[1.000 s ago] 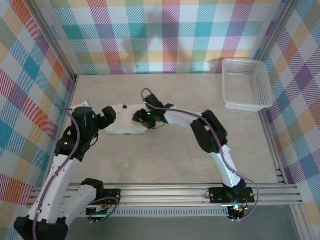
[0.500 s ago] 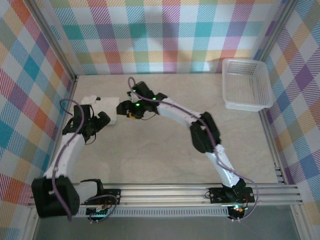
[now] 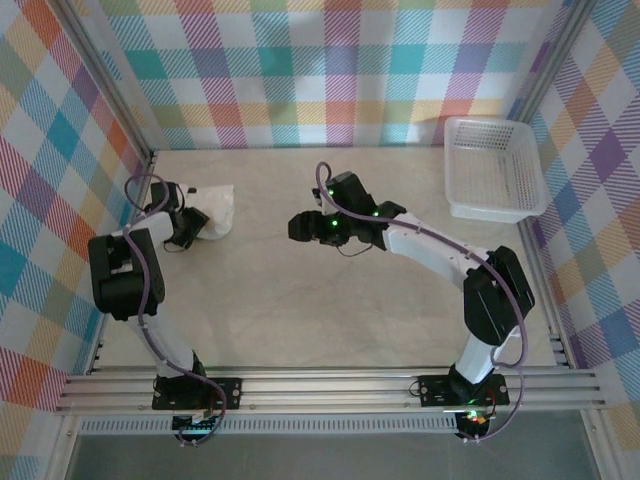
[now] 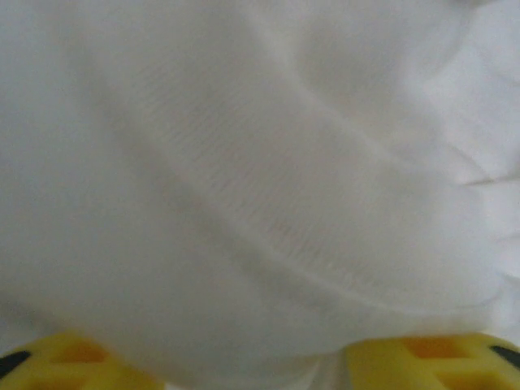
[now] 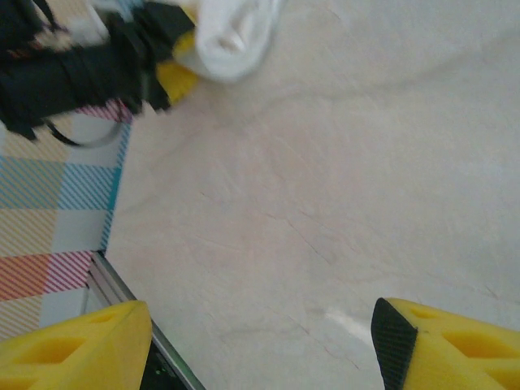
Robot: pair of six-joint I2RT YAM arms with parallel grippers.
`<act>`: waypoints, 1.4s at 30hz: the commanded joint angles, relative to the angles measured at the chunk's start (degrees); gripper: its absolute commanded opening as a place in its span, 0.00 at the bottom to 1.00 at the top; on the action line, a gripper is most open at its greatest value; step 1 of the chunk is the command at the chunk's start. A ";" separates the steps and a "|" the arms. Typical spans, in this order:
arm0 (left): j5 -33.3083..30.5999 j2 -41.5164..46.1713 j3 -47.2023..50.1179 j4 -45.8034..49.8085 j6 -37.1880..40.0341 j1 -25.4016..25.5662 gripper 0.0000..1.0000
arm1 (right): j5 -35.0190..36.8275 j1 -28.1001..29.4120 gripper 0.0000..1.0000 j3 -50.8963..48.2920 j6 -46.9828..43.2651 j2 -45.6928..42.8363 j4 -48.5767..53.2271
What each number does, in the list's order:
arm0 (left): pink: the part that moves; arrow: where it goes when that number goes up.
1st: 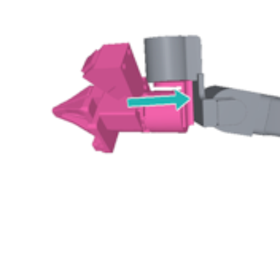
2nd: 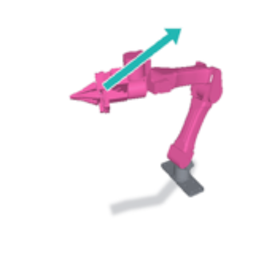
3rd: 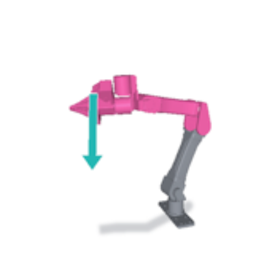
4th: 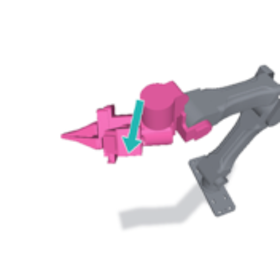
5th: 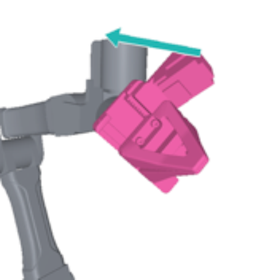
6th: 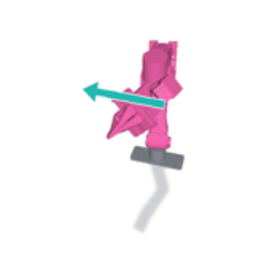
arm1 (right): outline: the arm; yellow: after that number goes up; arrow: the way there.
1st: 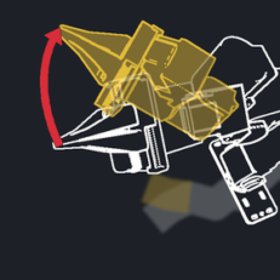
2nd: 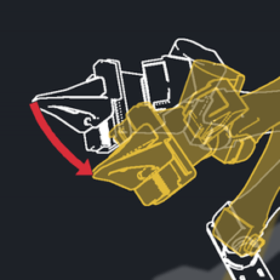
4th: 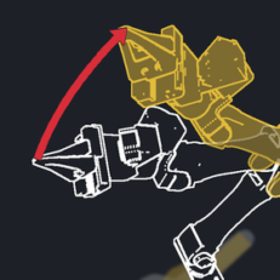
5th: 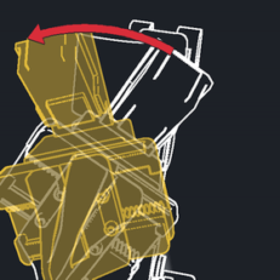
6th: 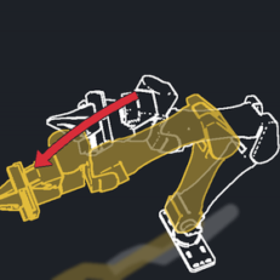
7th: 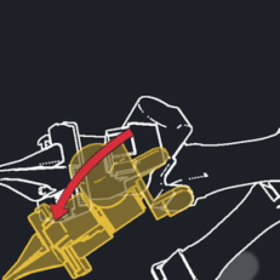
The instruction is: Fold the inside-out t-shirt
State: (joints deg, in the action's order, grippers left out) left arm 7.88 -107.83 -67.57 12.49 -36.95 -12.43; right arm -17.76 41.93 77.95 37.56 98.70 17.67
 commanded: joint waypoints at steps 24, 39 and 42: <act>-1.23 -35.45 -66.50 22.26 8.35 -3.80 0.69 | -9.55 -14.68 0.72 4.67 -0.82 1.62 5.86; -10.63 34.13 8.14 -2.13 5.25 14.42 1.00 | 24.23 -24.62 0.89 -29.73 -28.88 -34.90 -11.67; -19.07 43.66 17.90 -3.08 9.50 20.87 1.00 | 36.92 -24.69 1.00 -43.95 -33.36 -40.76 -29.66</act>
State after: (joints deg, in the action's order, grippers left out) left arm -1.23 -66.81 -57.36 8.08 -32.01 5.80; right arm 4.60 17.21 43.05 12.43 60.40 5.30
